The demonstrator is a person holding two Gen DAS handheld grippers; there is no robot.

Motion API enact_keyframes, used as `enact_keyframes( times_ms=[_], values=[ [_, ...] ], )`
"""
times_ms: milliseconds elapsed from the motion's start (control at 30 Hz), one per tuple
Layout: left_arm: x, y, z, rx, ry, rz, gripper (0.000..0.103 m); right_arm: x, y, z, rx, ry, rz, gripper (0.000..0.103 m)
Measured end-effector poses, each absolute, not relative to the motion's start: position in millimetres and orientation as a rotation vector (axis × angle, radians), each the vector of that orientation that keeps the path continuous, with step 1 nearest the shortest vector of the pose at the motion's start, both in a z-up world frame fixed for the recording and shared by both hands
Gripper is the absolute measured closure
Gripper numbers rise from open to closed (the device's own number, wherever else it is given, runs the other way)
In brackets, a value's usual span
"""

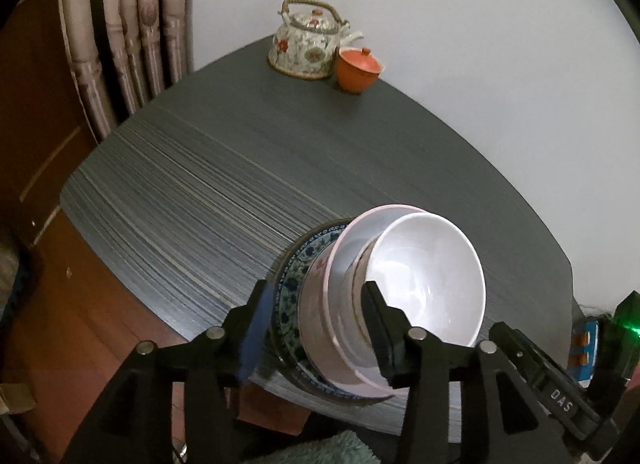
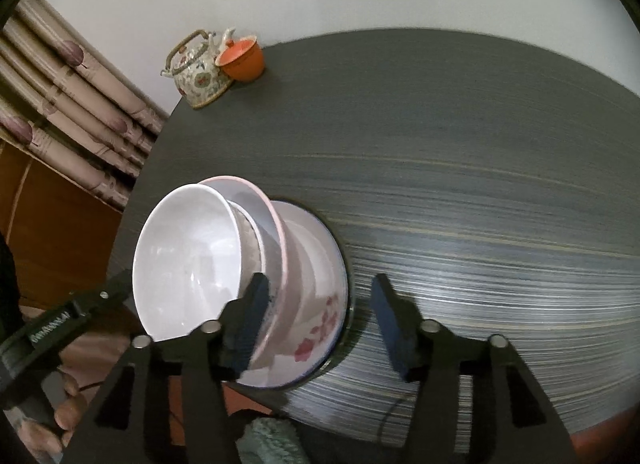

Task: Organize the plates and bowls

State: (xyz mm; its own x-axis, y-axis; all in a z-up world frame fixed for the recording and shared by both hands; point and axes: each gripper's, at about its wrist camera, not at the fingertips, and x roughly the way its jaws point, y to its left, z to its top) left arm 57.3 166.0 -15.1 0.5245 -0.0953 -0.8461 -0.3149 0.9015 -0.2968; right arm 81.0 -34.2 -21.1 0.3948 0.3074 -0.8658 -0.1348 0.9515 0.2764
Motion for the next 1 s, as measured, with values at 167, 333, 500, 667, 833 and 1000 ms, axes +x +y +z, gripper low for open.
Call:
enact_keyframes(
  times_ms=[167,333,500,667,833,1000],
  values=[
    [37,150,-6,-0.348,0.976,0.171,0.045,63,-45,-12,0.149,1.071,0.299,0.032],
    [23,132,-10,-0.281,0.972,0.177,0.041,42,-41,-7,0.094,1.005,0.328,0.017],
    [17,121,-20,-0.231,0.967,0.206,0.039,23,-31,-8,0.054,0.969,0.368,0.011],
    [13,115,-24,-0.186,0.958,0.233,0.039,10,-25,-14,0.047,0.952,0.398,0.005],
    [9,112,-23,-0.186,0.944,0.239,0.039,3,-23,-24,0.052,0.956,0.401,0.003],
    [9,107,-20,-0.17,0.939,0.235,0.039,-5,-21,-25,0.029,0.938,0.383,0.001]
  ],
)
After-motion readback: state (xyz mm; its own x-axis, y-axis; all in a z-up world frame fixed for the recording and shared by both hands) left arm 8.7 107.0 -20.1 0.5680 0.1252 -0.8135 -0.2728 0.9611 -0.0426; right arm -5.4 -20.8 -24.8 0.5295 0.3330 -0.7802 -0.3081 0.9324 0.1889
